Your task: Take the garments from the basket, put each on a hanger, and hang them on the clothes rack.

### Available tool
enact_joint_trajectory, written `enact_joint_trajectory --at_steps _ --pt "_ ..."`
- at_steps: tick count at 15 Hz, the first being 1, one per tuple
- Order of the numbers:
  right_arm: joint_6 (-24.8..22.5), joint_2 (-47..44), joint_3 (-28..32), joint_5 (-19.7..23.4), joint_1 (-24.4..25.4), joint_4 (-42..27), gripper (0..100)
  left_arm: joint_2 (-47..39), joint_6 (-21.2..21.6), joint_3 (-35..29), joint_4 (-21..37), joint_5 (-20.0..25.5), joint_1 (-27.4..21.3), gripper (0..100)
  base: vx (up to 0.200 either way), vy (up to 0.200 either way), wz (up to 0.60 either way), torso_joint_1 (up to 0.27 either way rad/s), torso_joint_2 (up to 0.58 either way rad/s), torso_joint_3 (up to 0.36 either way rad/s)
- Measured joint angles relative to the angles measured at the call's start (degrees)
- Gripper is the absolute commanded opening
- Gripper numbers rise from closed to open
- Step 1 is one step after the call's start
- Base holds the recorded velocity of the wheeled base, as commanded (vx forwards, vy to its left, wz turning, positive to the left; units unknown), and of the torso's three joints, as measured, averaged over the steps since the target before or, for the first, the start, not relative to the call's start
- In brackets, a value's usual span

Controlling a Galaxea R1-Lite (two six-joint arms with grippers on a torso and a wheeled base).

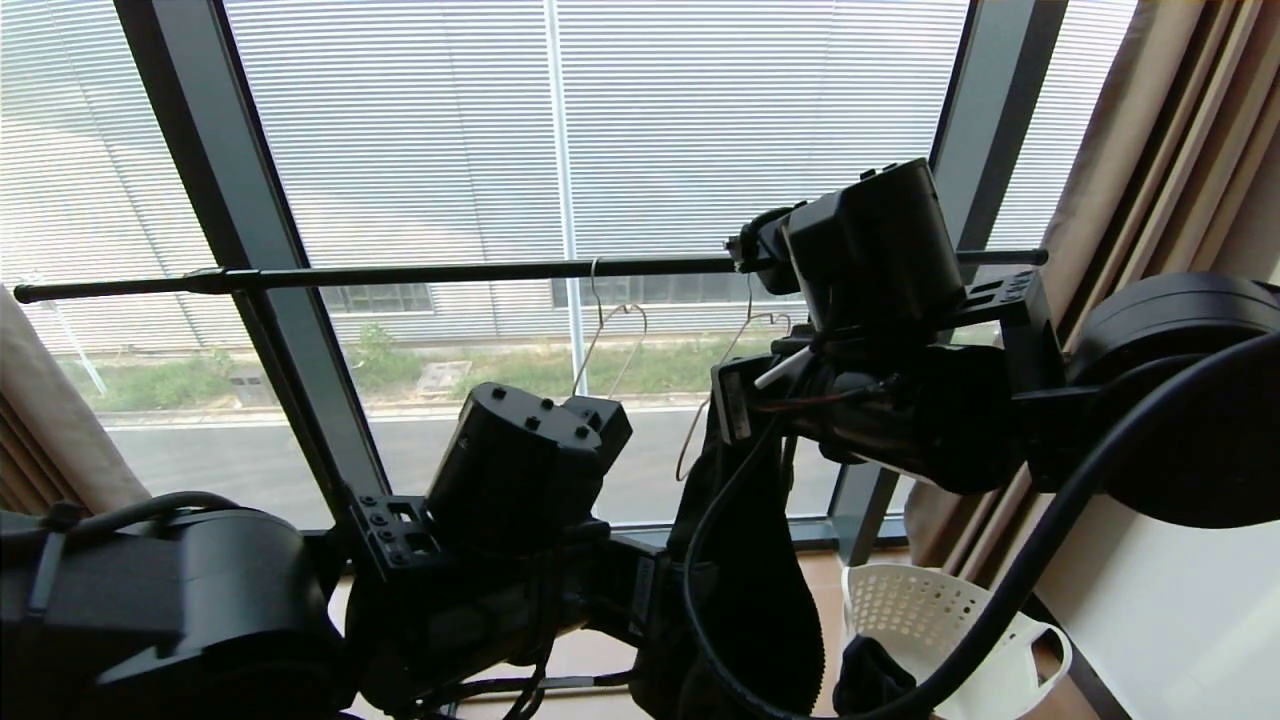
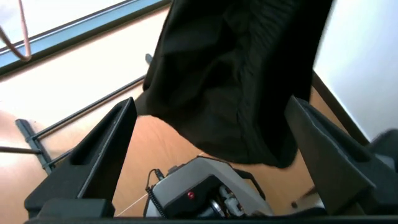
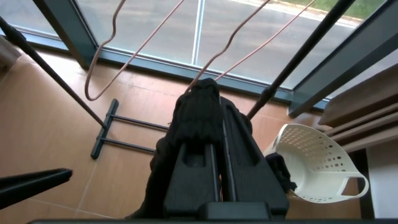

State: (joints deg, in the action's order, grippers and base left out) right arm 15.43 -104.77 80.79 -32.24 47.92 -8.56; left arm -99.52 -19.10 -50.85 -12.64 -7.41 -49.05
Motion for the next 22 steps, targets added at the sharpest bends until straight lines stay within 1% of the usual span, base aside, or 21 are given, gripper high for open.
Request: enact_joint_trajectory --at_steps 3,4,7,8,10,14,19,20,22 --pt "0.96 1.49 -0.15 -0.02 0.43 -1.49 0 -4.06 -0.18 -1.96 0.17 -5.85 -0.33 100 0.000 0.000 0.00 0.000 0.00 0.000" --pt "1.06 2.12 -0.20 0.00 0.76 -1.65 0 -5.24 -0.16 -2.29 0.16 -7.03 -0.34 100 0.000 0.000 0.00 0.000 0.00 0.000" --pt "1.23 3.74 -0.22 -0.02 0.98 -1.65 0 -7.08 -0.22 -2.23 1.91 -7.45 -0.96 100 0.000 0.000 0.00 0.000 0.00 0.000" --pt "1.48 4.35 -0.22 -0.13 0.94 -1.67 0 -7.28 -0.35 -2.05 4.05 -8.16 -1.38 100 0.000 0.000 0.00 0.000 0.00 0.000" --pt "1.89 5.64 -0.26 -0.22 0.50 -1.69 0 -7.20 -0.52 -1.05 5.28 -10.68 -2.99 100 0.000 0.000 0.00 0.000 0.00 0.000" --pt "1.94 7.50 -0.67 -0.54 -1.69 -1.65 0 -7.08 -1.04 0.68 5.36 -11.43 -5.00 100 0.000 0.000 0.00 0.000 0.00 0.000" --pt "2.16 9.23 -1.55 -0.68 -4.92 -1.51 0 -6.29 -1.94 1.95 5.28 -11.43 -5.35 100 0.000 0.000 0.00 0.000 0.00 0.000" --pt "2.29 9.48 -1.79 -0.68 -5.97 -1.40 0 -6.02 -2.51 2.10 5.28 -11.47 -5.35 0 0.000 0.000 0.00 0.000 0.00 0.000" --pt "2.40 10.28 -3.06 -0.55 -7.55 -1.01 0 -5.52 -2.88 2.65 5.25 -11.41 -5.30 0 0.000 0.000 0.00 0.000 0.00 0.000"
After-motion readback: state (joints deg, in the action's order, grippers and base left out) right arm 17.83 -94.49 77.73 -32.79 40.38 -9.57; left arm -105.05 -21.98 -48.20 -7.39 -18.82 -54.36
